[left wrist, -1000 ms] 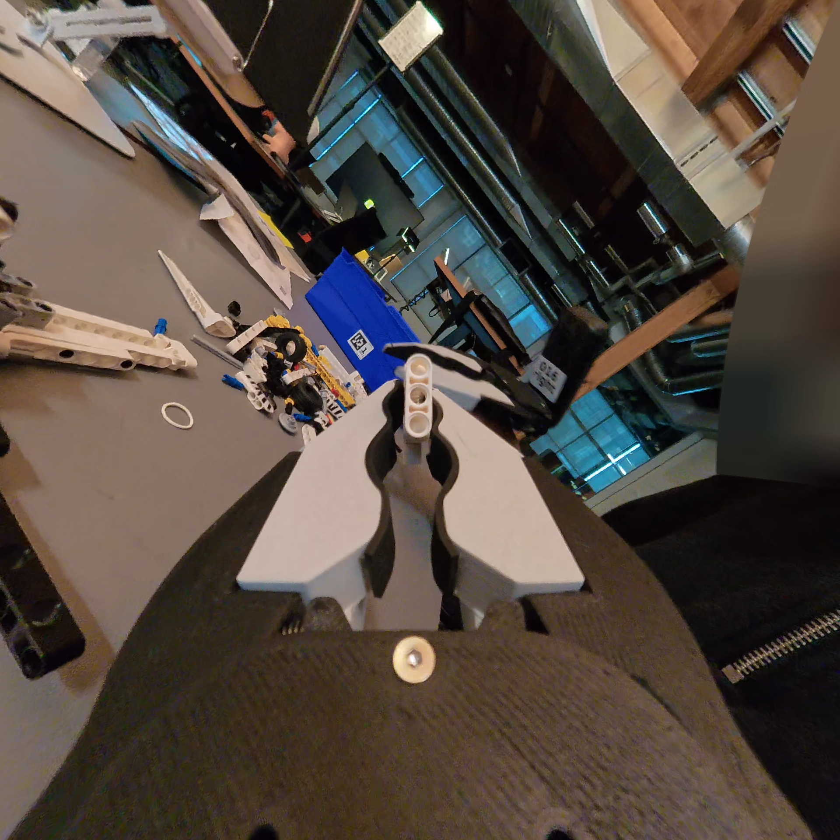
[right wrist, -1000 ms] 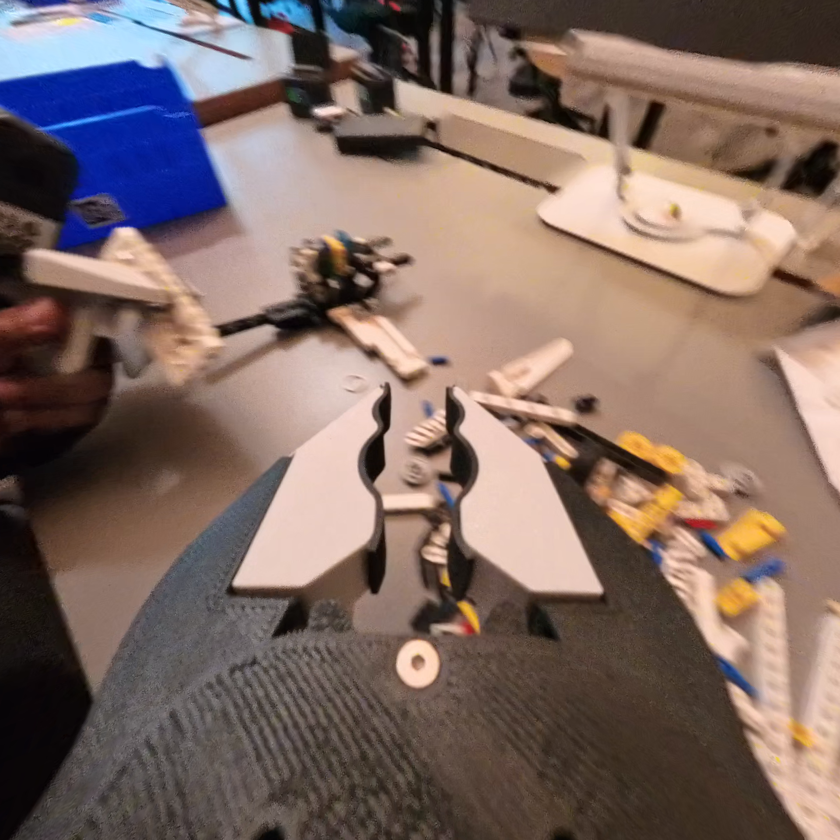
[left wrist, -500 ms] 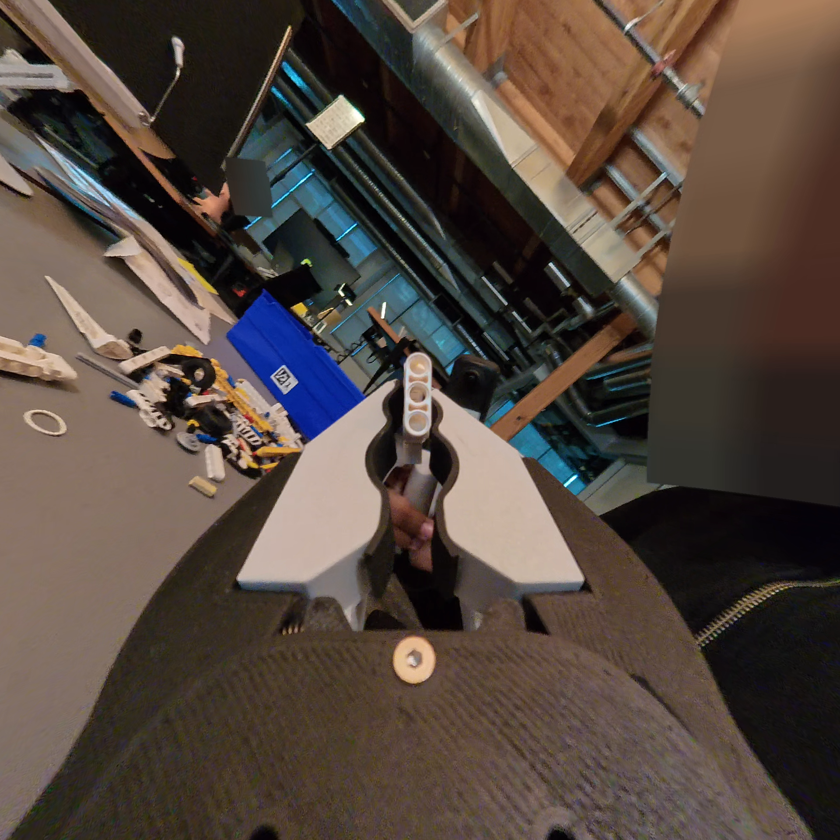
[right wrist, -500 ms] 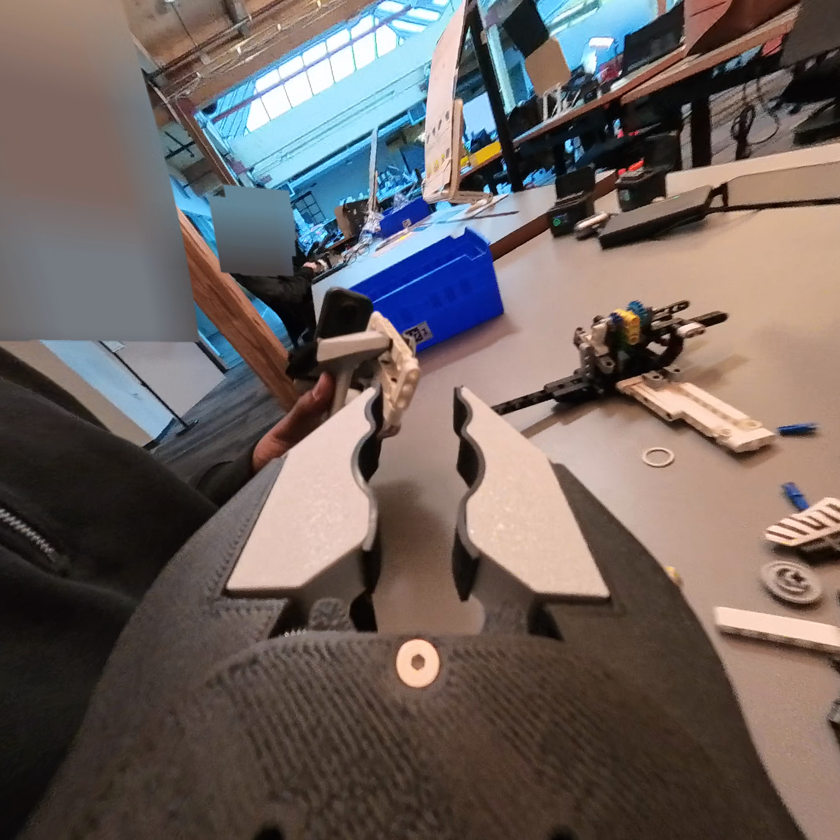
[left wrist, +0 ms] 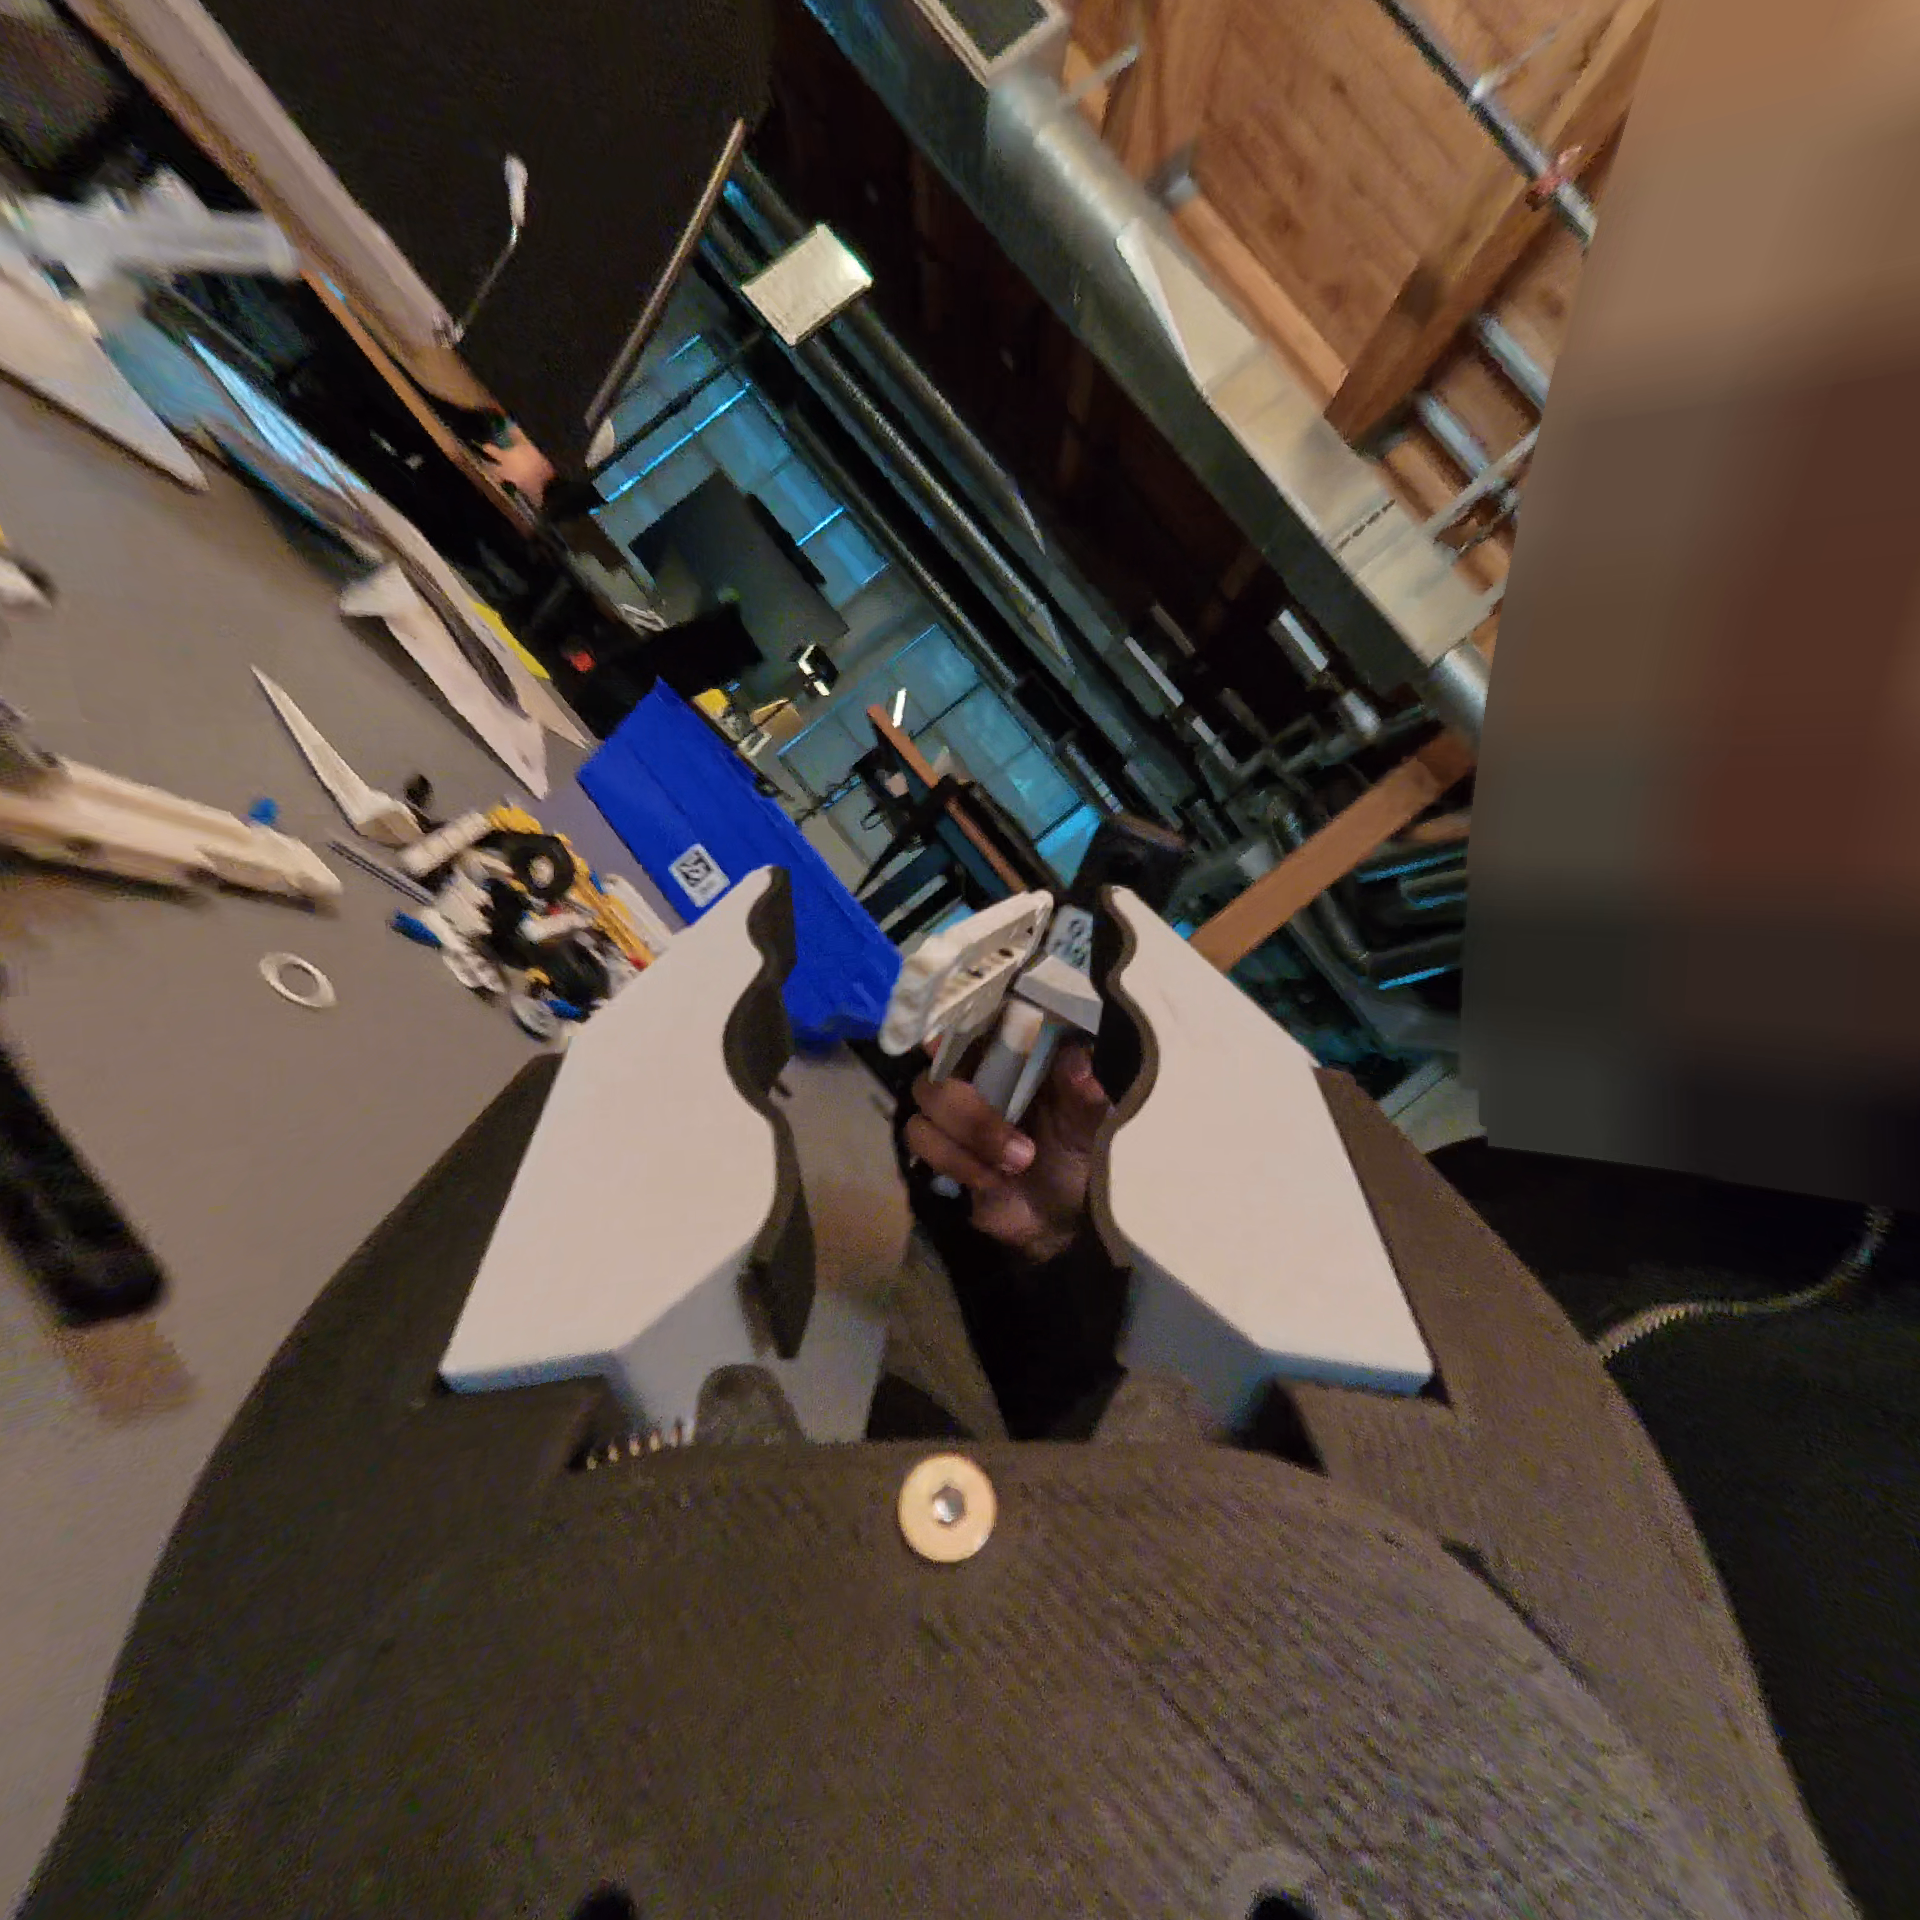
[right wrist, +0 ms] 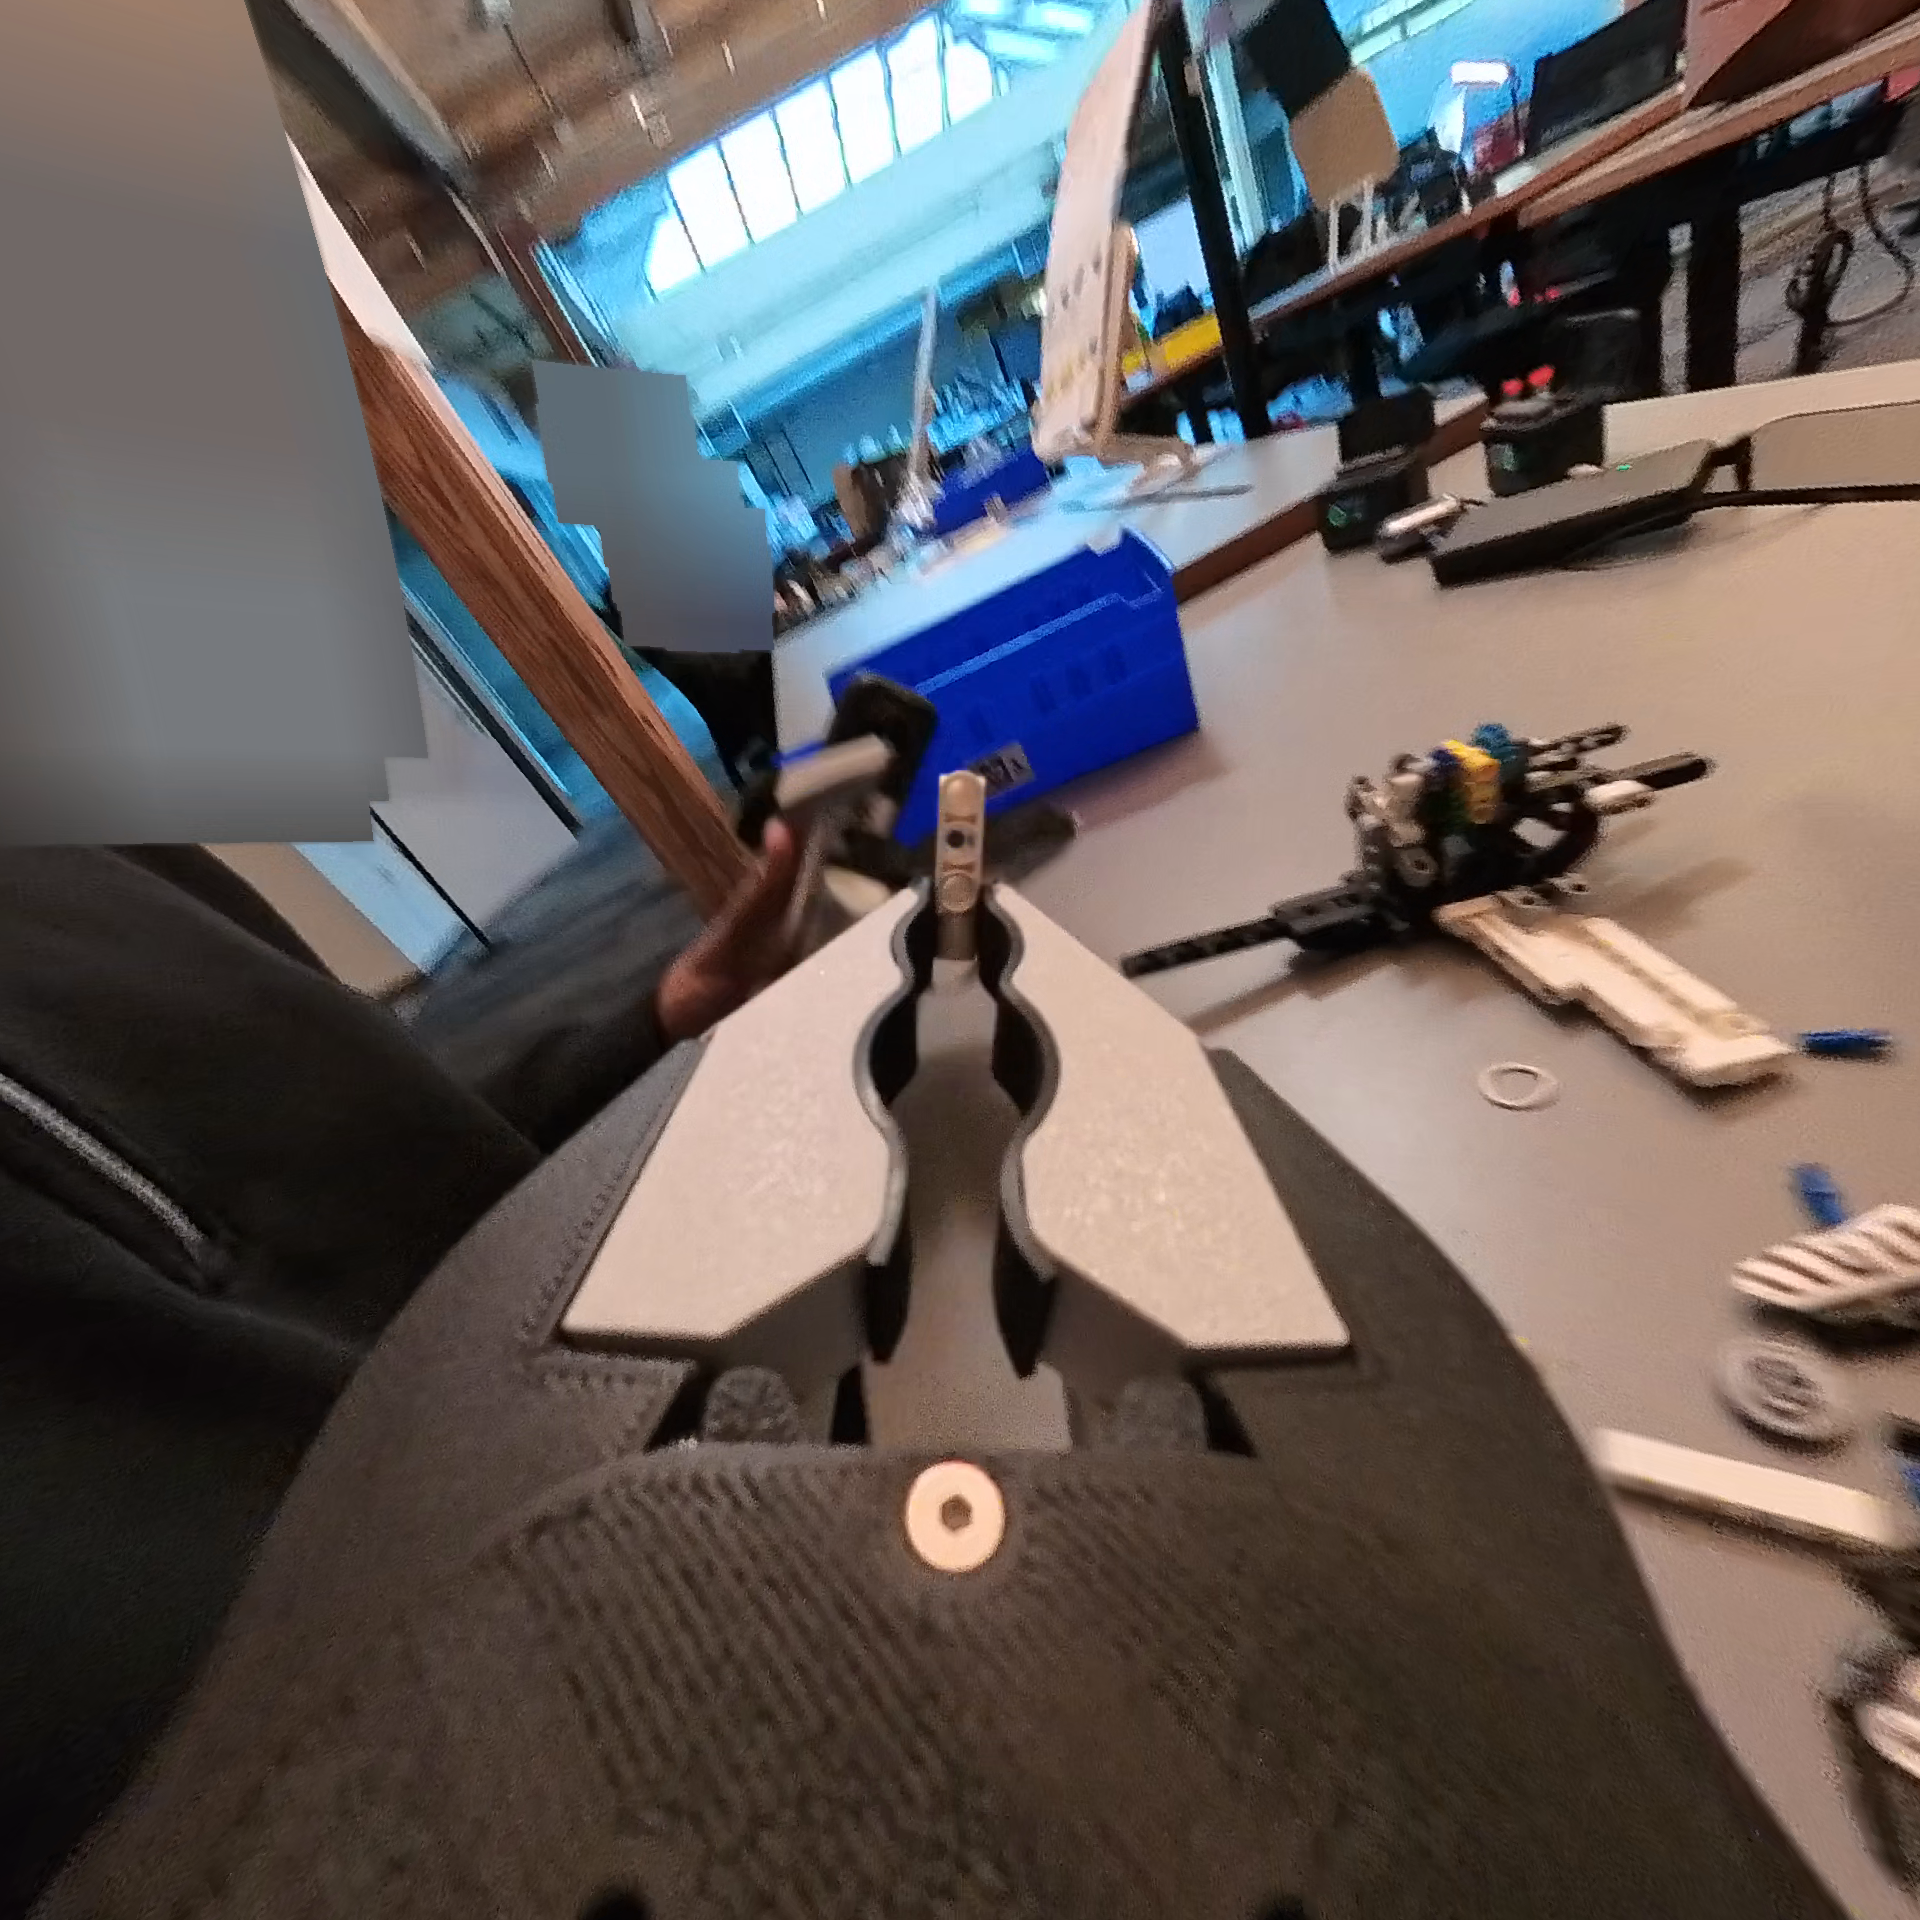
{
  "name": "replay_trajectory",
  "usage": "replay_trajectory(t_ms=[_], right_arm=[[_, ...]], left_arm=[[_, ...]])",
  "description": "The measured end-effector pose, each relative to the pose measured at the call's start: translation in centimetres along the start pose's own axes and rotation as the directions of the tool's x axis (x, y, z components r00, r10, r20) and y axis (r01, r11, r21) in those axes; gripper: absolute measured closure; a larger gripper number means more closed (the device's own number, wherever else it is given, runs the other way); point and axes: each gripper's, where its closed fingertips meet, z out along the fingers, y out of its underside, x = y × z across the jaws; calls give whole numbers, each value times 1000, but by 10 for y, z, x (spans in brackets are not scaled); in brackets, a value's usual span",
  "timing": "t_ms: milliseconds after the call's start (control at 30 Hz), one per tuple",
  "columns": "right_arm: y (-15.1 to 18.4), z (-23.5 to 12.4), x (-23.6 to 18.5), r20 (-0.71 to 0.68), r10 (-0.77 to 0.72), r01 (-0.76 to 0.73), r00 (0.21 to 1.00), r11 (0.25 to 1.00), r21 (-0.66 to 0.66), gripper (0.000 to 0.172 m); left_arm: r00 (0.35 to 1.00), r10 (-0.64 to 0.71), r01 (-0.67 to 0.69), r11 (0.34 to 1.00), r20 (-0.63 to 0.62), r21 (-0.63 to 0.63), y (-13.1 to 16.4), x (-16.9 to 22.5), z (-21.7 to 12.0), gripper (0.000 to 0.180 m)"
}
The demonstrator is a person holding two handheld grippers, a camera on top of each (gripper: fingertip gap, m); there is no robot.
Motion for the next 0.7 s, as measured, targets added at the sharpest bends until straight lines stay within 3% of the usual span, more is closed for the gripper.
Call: replay_trajectory(t_ms=[100, 200, 300, 333, 367, 467, 533, 700], right_arm=[[14, -3, 3, -21, -227, 218, 974, 953, -209, 166], [35, 0, -1, 69, -418, 408, 906, 817, -407, 166], [41, 6, -8, 163, -442, 466, 882, 765, -445, 166], [40, 8, -12, 195, -418, 460, 887, 776, -431, 166], [37, 9, -17, 222, -384, 443, 896, 798, -407, 165], [15, 11, -17, 202, -305, 353, 931, 895, -274, 158], [1, 8, -12, 167, -249, 277, 954, 946, -170, 149], [-1, 5, -13, 189, -81, 91, 979, 995, -43, 151]], left_arm=[[979, 201, -194, 954, 10, -229, 17, 10, 3, 125], [929, 370, -330, 803, -20, -496, 60, 6, 15, 127], [901, 424, -375, 651, -93, -660, 99, 0, 18, 147], [891, 442, -390, 622, -107, -679, 104, -3, 18, 163], [884, 448, -417, 621, -136, -664, 106, 0, 20, 174], [937, 314, -346, 760, -156, -551, 92, 18, 28, 177], [954, 258, -298, 818, -150, -493, 83, 20, 28, 177], [968, 184, -244, 853, -172, -461, 85, 22, 28, 177]])
